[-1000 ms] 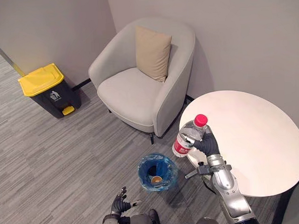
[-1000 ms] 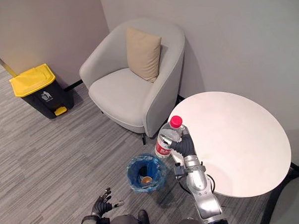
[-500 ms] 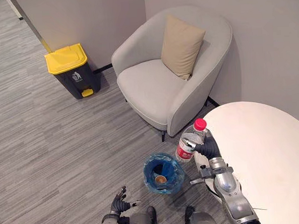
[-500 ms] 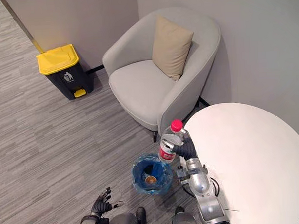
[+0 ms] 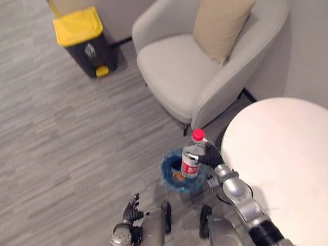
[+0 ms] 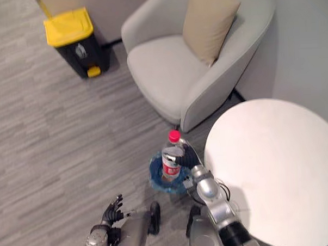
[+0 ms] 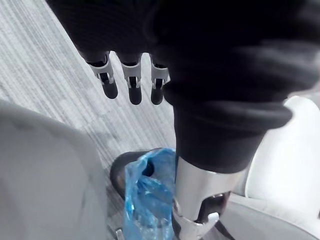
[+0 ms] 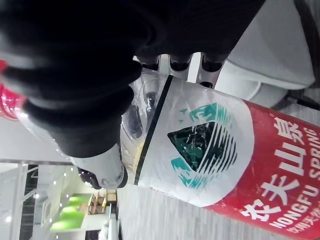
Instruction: Gather rubbish on tea table into small bin, then transfer packed bag to large trash can.
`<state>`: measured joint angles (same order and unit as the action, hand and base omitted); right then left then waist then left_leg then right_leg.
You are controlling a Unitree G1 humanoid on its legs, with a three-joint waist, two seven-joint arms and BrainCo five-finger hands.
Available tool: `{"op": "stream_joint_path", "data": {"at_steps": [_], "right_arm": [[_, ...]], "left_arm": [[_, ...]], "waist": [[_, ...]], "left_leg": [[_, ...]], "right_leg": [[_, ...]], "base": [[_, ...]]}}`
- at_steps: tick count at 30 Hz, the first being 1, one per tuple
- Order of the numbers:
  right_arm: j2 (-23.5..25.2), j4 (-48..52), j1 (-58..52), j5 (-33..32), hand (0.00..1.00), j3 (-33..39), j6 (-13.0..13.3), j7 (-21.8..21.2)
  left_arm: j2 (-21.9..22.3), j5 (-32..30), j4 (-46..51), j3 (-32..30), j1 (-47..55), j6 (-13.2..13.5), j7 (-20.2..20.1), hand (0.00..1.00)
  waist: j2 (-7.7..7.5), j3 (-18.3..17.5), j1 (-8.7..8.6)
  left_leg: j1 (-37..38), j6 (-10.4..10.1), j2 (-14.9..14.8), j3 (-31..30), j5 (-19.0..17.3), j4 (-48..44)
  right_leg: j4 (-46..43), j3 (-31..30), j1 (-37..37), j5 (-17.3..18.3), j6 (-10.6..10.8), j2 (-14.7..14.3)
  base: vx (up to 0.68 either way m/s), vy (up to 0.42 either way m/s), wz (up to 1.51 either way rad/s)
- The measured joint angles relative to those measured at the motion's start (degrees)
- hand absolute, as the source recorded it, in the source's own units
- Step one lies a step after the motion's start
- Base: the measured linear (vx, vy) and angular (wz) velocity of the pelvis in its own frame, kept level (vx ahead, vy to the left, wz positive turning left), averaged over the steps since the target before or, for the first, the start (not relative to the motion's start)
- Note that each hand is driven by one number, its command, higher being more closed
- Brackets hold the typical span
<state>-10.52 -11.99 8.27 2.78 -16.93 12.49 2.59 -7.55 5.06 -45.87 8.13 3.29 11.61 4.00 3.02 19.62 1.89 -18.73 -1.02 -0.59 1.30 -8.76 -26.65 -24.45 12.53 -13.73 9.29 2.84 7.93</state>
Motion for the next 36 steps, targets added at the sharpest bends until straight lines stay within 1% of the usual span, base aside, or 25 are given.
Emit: {"op": "stream_joint_path", "data": {"at_steps": [1, 2, 4, 5, 7, 9, 11, 12, 13, 14, 15, 16, 17, 19, 21, 22, 25, 27, 32, 35, 36], "right_arm": [[0.1, -0.4, 1.3, 0.0, 1.0, -0.1, 0.0, 0.3], [0.0, -0.4, 1.9, 0.0, 1.0, -0.2, -0.1, 0.6], [0.2, -0.6, 3.9, 0.0, 1.0, -1.7, -0.4, 1.4], [0.2, -0.6, 4.3, 0.0, 1.0, -2.0, -0.4, 1.7], [1.0, -0.6, 6.1, 0.1, 1.0, -2.2, -0.5, 3.0], [1.6, -0.6, 7.9, 0.1, 1.0, -2.2, -0.6, 3.9], [1.7, -0.6, 10.6, 0.3, 1.0, -2.0, -0.6, 5.6], [1.8, -0.5, 13.0, 0.7, 1.0, -1.9, -0.7, 6.8], [1.8, -0.4, 14.1, 1.2, 1.0, -1.9, -0.7, 7.3], [1.7, -0.4, 17.2, 2.2, 1.0, -1.0, -0.7, 7.8], [1.6, -0.4, 18.4, 2.4, 1.0, -0.8, -0.7, 8.0], [1.5, -0.4, 20.8, 2.6, 1.0, -0.3, -1.0, 9.2], [1.5, -0.4, 22.0, 2.7, 1.0, 0.4, -1.2, 9.8], [0.7, -0.7, 25.4, 3.6, 1.0, 1.9, -1.8, 11.5], [-0.2, -1.2, 27.3, 4.1, 1.0, 2.8, -1.9, 12.4], [-0.9, -2.0, 28.5, 4.1, 1.0, 3.1, -1.9, 12.9], [-2.5, -5.0, 31.3, 4.5, 1.0, 3.5, -2.7, 13.9], [-3.4, -5.2, 31.5, 4.6, 1.0, 4.1, -2.9, 14.3], [-5.7, -9.8, 34.4, 5.6, 1.0, 5.4, -3.2, 16.3], [-6.7, -10.2, 34.9, 6.4, 1.0, 5.7, -4.0, 16.3], [-6.9, -10.9, 35.3, 6.5, 0.0, 5.7, -4.0, 16.3]], "left_arm": [[0.1, 0.2, 1.0, -0.1, -0.6, 0.0, 0.2, 0.0], [0.2, 0.3, 1.5, -0.1, -0.9, 0.0, 0.2, 0.0], [0.5, 1.1, 3.8, -1.6, -1.1, 0.1, 0.6, 0.0], [0.7, 1.2, 4.1, -1.8, -1.3, 0.1, 0.9, 0.0], [0.7, 1.5, 5.2, -2.2, -2.1, 0.1, 1.5, 0.0], [0.9, 1.6, 6.2, -2.8, -2.8, 0.1, 1.6, 0.0], [2.3, 2.2, 7.5, -4.5, -4.6, 0.1, 2.6, 0.0], [3.0, 2.8, 8.9, -5.5, -5.5, 0.2, 2.7, 0.0], [3.2, 2.9, 9.4, -5.7, -5.9, 0.1, 2.7, 0.0], [3.6, 3.3, 10.0, -6.6, -8.0, 0.2, 2.8, 0.0], [3.6, 3.3, 10.1, -6.6, -8.9, 0.2, 3.0, 0.0], [3.7, 3.3, 11.2, -6.6, -10.2, 0.3, 3.7, 0.0], [3.8, 3.3, 11.6, -6.8, -11.1, 0.3, 3.8, 0.0], [4.2, 3.3, 13.2, -8.4, -14.0, 0.6, 3.9, 0.0], [4.1, 3.3, 14.5, -8.7, -14.9, 1.1, 4.0, 0.0], [4.1, 3.4, 15.0, -8.9, -15.3, 1.3, 4.1, 0.0], [3.8, 3.7, 15.5, -9.0, -16.2, 1.6, 4.9, 0.0], [3.8, 4.5, 16.1, -9.1, -16.2, 2.0, 4.9, 0.0], [3.5, 4.6, 17.1, -9.0, -16.3, 2.8, 4.9, 0.0], [3.1, 5.6, 17.2, -9.1, -16.8, 3.0, 4.9, 0.0], [2.9, 5.6, 17.2, -9.1, -17.1, 3.0, 4.9, 0.0]], "waist": [[0.43, 0.8, 0.49], [0.62, 1.5, 0.7], [0.57, 3.0, 0.96], [0.61, 3.3, 0.9], [0.67, 3.7, 1.0], [0.58, 4.3, 1.21], [0.7, 5.0, 2.26], [0.61, 5.5, 2.31], [0.6, 5.6, 2.37], [0.61, 6.8, 2.3], [0.64, 7.1, 2.33], [0.61, 7.3, 2.45], [0.59, 7.7, 2.54], [0.56, 9.6, 3.69], [0.44, 10.0, 3.77], [0.42, 10.0, 3.77], [0.33, 10.2, 3.89], [0.32, 10.2, 3.97], [0.31, 10.2, 4.07], [0.31, 10.2, 3.97], [0.31, 10.2, 3.9]], "left_leg": [[-2.8, 0.4, -0.2, 0.6, -1.2, -1.7], [-4.1, 0.7, -0.2, 0.6, -1.5, -2.9], [-8.8, 1.4, -0.5, 2.0, -2.1, -6.3], [-9.8, 1.4, -0.6, 2.6, -2.1, -6.7], [-14.6, 1.3, -2.0, 5.4, -2.0, -7.8], [-17.5, 1.2, -3.1, 6.6, -1.9, -8.8], [-22.1, 1.2, -4.1, 7.0, -1.9, -11.4], [-25.2, 1.2, -4.6, 7.0, -1.9, -12.9], [-26.6, 1.2, -4.6, 6.9, -1.9, -13.5], [-29.6, 1.2, -4.6, 7.0, -1.8, -14.8], [-30.9, 1.2, -4.6, 7.0, -1.8, -15.5], [-34.2, 1.3, -4.7, 6.9, -1.8, -16.9], [-35.8, 1.4, -4.7, 7.0, -1.8, -17.6], [-39.9, 1.6, -5.0, 7.0, -1.5, -19.9], [-43.1, 2.4, -5.0, 7.2, 0.0, -21.1], [-44.9, 2.5, -5.0, 7.2, 0.1, -22.0], [-47.9, 3.1, -5.2, 7.1, 0.3, -24.0], [-49.0, 3.2, -5.2, 7.0, 0.2, -24.7], [-51.2, 2.7, -5.2, 6.7, 0.1, -24.9], [-52.5, 2.5, -5.3, 6.5, 0.3, -24.9], [-52.9, 2.5, -5.3, 6.5, 0.4, -24.9]], "right_leg": [[-3.2, 0.0, -2.9, 1.5, 0.0, 0.4], [-4.8, 0.1, -4.3, 1.9, -0.2, 0.7], [-10.7, -0.1, -9.9, 3.9, -0.4, 2.2], [-11.7, -0.2, -11.1, 4.3, -0.4, 2.5], [-14.4, -0.2, -16.5, 4.4, -0.5, 3.6], [-15.6, -0.2, -19.6, 4.4, -0.6, 3.8], [-17.9, -0.1, -24.0, 4.1, -1.1, 3.8], [-19.4, 0.0, -26.9, 4.0, -1.3, 3.9], [-19.9, 0.1, -28.2, 4.0, -1.3, 4.0], [-21.8, -0.1, -31.4, 4.1, -1.5, 4.5], [-22.5, -0.1, -32.7, 4.2, -1.6, 4.6], [-24.4, -0.2, -36.1, 4.4, -2.0, 5.1], [-25.4, -0.3, -37.7, 4.6, -2.1, 5.3], [-28.2, -0.9, -42.0, 5.1, -2.2, 5.5], [-30.5, -0.9, -45.4, 5.9, -2.3, 6.1], [-31.7, -0.9, -47.2, 6.3, -2.5, 6.4], [-33.9, -1.3, -50.2, 7.2, -2.5, 6.6], [-35.0, -1.4, -51.4, 7.8, -2.4, 6.8], [-36.3, -1.3, -53.9, 8.6, -2.9, 7.0], [-36.5, -1.1, -55.2, 8.6, -2.9, 7.0], [-36.5, -1.0, -55.5, 8.5, -2.9, 7.0]], "base": [[-0.36, 0.01, 0.24], [-0.38, 0.008, 0.21], [-0.27, -0.007, 0.2], [-0.25, -0.055, 0.22], [-0.24, -0.077, 0.21], [-0.18, -0.057, 0.07], [-0.16, -0.04, -0.02], [-0.11, -0.019, 0.02], [-0.15, -0.022, 0.1], [-0.12, -0.011, 0.1], [-0.13, -0.008, 0.1], [-0.08, -0.004, 0.07], [-0.08, -0.013, 0.07], [-0.06, -0.025, 0.01], [-0.02, -0.036, 0.11], [0.01, -0.043, 0.14], [0.03, -0.045, 0.04], [0.01, -0.044, 0.09], [-0.05, -0.052, 0.06], [-0.06, -0.033, 0.02], [-0.06, -0.031, 0.04]]}}
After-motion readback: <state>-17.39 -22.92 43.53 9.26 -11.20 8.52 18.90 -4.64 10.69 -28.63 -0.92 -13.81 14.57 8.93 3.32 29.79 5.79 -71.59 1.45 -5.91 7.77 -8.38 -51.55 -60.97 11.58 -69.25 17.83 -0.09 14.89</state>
